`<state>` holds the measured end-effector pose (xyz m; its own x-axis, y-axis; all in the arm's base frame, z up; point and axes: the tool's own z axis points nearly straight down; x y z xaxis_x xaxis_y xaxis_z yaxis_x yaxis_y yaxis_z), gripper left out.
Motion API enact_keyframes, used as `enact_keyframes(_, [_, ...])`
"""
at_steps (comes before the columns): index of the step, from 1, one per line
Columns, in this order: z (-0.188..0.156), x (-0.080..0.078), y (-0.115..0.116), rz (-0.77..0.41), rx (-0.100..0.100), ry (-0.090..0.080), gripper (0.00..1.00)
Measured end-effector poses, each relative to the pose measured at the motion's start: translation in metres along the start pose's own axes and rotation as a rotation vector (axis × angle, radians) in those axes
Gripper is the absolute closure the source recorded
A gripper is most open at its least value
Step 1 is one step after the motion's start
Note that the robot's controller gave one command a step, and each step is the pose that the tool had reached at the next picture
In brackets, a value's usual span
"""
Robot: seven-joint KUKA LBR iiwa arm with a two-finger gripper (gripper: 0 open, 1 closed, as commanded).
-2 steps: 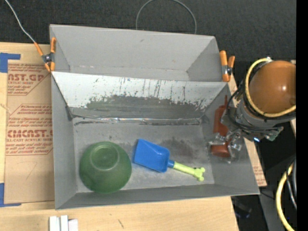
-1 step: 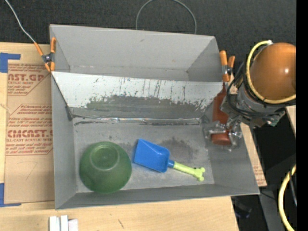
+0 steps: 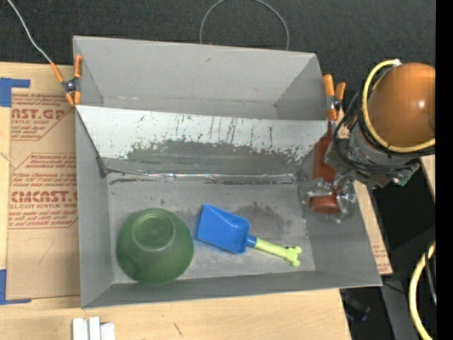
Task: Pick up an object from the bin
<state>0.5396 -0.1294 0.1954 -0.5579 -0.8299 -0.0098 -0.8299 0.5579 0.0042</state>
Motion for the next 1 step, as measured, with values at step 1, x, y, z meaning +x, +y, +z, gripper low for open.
enact_keyframes(1, [-0.0402, 0.0086, -0.0023, -0.004, 0.004, -0.003, 1.00])
